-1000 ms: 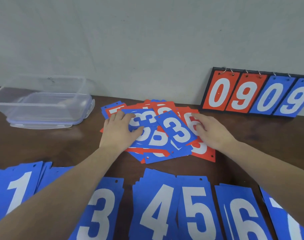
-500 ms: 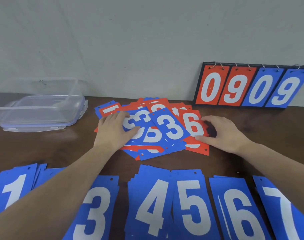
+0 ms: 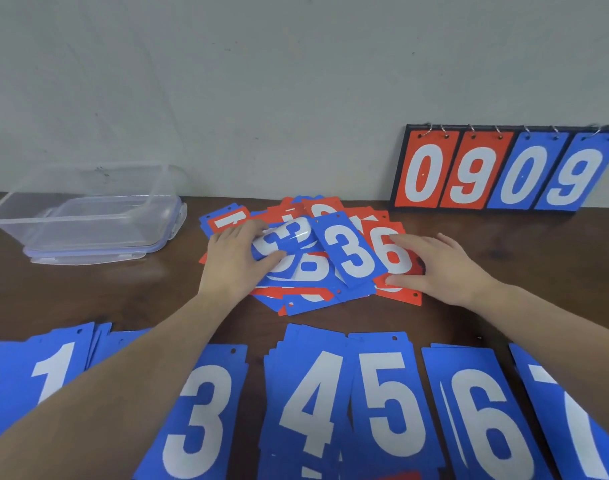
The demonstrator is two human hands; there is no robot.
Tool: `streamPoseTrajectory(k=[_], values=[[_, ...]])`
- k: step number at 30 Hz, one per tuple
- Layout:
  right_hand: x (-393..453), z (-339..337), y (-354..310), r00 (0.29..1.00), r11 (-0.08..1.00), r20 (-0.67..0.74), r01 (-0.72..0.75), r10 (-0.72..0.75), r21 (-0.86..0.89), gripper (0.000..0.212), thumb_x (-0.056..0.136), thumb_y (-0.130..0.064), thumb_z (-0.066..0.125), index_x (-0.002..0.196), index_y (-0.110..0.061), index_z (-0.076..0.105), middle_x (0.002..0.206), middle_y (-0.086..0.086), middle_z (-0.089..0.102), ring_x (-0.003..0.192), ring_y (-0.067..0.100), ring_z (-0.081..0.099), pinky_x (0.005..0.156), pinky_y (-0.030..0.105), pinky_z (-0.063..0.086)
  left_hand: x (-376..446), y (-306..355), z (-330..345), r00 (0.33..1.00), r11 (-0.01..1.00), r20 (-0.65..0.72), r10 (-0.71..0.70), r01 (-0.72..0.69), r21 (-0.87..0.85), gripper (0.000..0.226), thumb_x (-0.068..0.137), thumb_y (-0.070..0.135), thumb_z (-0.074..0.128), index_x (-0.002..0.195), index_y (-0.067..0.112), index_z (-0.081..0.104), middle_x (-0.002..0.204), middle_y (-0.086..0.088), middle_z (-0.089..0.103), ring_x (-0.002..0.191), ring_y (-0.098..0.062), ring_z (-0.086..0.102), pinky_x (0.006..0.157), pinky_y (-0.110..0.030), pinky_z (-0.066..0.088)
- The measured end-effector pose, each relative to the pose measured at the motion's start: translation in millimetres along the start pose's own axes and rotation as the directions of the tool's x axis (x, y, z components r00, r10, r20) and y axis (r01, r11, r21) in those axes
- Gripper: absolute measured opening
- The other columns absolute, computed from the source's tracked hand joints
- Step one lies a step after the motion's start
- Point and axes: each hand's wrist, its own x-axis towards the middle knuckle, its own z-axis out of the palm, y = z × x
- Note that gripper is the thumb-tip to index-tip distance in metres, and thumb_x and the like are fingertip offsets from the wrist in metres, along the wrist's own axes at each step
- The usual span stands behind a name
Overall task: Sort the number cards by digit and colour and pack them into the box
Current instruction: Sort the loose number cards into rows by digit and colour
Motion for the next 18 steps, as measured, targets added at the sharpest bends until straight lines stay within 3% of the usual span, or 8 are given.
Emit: streamPoseTrajectory(k=[4, 6, 9, 12, 16, 18], values=[[-12, 5, 5, 1.000, 1.000, 0.001, 0.010, -0.010, -0.027, 0.096, 0.070, -0.087, 0.044, 0.154, -0.042, 0.028, 0.159, -0.010, 0.039, 0.147, 0.013, 0.033, 0.125, 0.048, 0.012, -5, 5, -9, 0.999, 0.996, -0.025, -0.043, 0.041, -0.077, 0.053, 0.088, 0.047, 0.072, 0.132, 0.025, 0.054, 0.129, 0.007, 0.063, 0.120, -0.016, 0.057, 0.110, -0.040, 0.034], [-17, 3, 7, 1.000, 0.999, 0.026, -0.006, 0.007, -0.033, 0.100, 0.067, -0.088, 0.044, 0.155, -0.044, 0.024, 0.160, -0.010, 0.036, 0.148, 0.013, 0.031, 0.125, 0.048, 0.011, -7, 8, -17, 0.996, 0.989, -0.031, -0.084, 0.079, -0.128, 0.053, 0.088, 0.043, 0.074, 0.133, 0.025, 0.053, 0.129, 0.008, 0.062, 0.119, -0.014, 0.057, 0.108, -0.042, 0.042], [-25, 0, 2, 0.999, 0.998, 0.039, -0.007, 0.009, -0.069, 0.104, 0.066, -0.088, 0.044, 0.157, -0.043, 0.019, 0.160, -0.008, 0.035, 0.148, 0.015, 0.031, 0.125, 0.047, 0.011, -13, 14, -29, 0.983, 0.945, -0.028, -0.181, 0.166, -0.282, 0.053, 0.089, 0.036, 0.075, 0.135, 0.029, 0.050, 0.122, 0.018, 0.056, 0.115, -0.009, 0.056, 0.091, -0.030, 0.052], [-35, -1, -4, 1.000, 0.999, -0.001, 0.000, 0.000, -0.045, 0.097, 0.070, -0.085, 0.042, 0.155, -0.042, 0.026, 0.157, -0.008, 0.040, 0.146, 0.015, 0.033, 0.124, 0.045, 0.013, -26, 24, -37, 0.980, 0.904, -0.027, -0.196, 0.170, -0.392, 0.043, 0.089, 0.031, 0.075, 0.123, 0.038, 0.050, 0.119, 0.020, 0.055, 0.109, -0.007, 0.058, 0.082, -0.026, 0.054], [-51, 2, -8, 0.996, 1.000, -0.086, 0.007, -0.005, 0.022, 0.081, 0.078, -0.077, 0.052, 0.150, -0.044, 0.035, 0.149, -0.009, 0.050, 0.135, 0.014, 0.046, 0.118, 0.041, 0.031, -49, 47, -42, 0.991, 0.878, 0.013, -0.133, 0.124, -0.463, 0.042, 0.086, 0.026, 0.078, 0.112, 0.042, 0.050, 0.110, 0.024, 0.057, 0.103, 0.003, 0.057, 0.072, -0.008, 0.046], [-59, 2, -10, 0.990, 0.996, -0.137, -0.015, 0.026, 0.082, 0.077, 0.081, -0.071, 0.062, 0.149, -0.044, 0.036, 0.144, -0.008, 0.055, 0.126, 0.014, 0.053, 0.111, 0.041, 0.041, -61, 60, -42, 0.995, 0.862, 0.043, -0.095, 0.104, -0.497, 0.043, 0.086, 0.023, 0.079, 0.110, 0.044, 0.050, 0.108, 0.028, 0.055, 0.103, 0.010, 0.054, 0.071, -0.006, 0.045]])
